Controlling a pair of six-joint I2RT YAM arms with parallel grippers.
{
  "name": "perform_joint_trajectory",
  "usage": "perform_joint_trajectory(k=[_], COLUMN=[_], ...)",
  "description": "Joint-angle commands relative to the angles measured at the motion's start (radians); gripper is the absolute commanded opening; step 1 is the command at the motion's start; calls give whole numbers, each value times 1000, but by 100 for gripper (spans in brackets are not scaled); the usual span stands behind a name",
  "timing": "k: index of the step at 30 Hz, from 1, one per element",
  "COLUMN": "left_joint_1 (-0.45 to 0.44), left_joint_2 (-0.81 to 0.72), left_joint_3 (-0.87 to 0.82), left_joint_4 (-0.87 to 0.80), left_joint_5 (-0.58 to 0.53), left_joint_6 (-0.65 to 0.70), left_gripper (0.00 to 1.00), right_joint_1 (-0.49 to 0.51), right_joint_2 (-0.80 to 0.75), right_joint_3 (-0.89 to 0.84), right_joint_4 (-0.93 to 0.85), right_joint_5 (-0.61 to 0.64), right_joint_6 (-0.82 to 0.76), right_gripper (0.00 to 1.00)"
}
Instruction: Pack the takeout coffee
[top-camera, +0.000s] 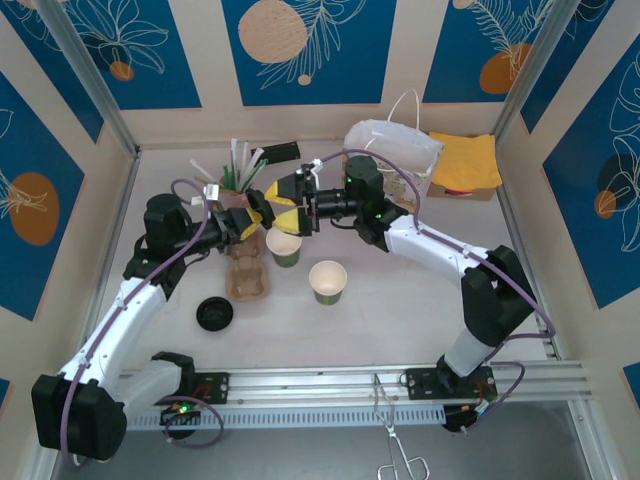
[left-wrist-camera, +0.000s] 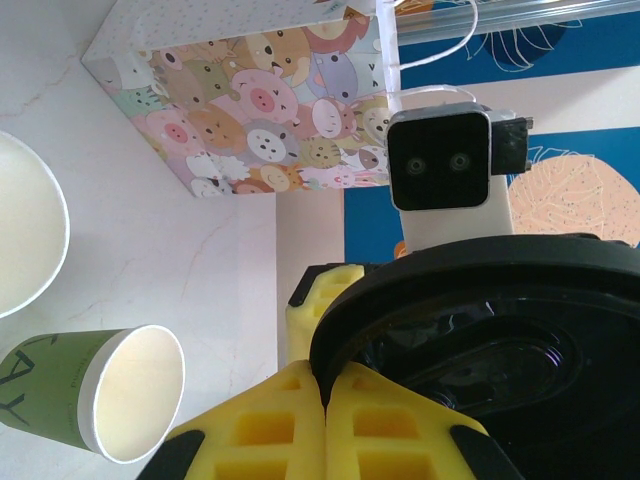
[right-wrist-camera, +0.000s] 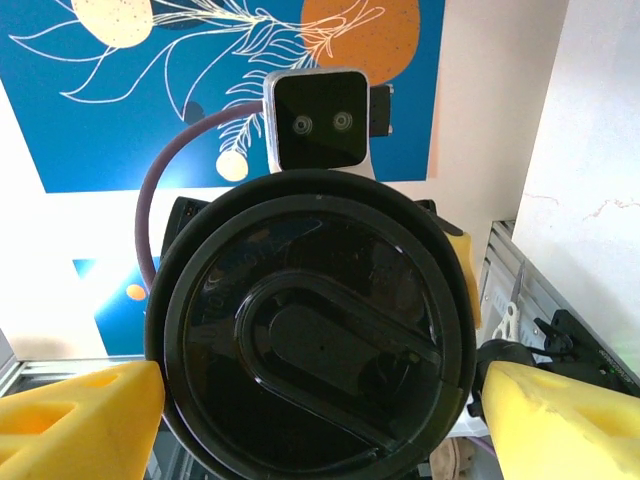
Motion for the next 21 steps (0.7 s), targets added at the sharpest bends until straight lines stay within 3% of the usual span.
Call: perform_joint_trajectory(k=[1, 21], left_joint_1=[15, 14], left_joint_2=[-6, -6], left_joint_3=[-2, -1], left_joint_4=[8, 12], left_joint_5=[28, 37], left_joint_6=[13, 14], left_gripper=[1, 1], right_joint_1=[8, 23], right_joint_2=[-25, 5], right_joint_3=[36, 59], right_joint_4=[-12, -6], right_joint_5=[-16, -28], right_joint_6=[-22, -13], right_gripper=[84, 83])
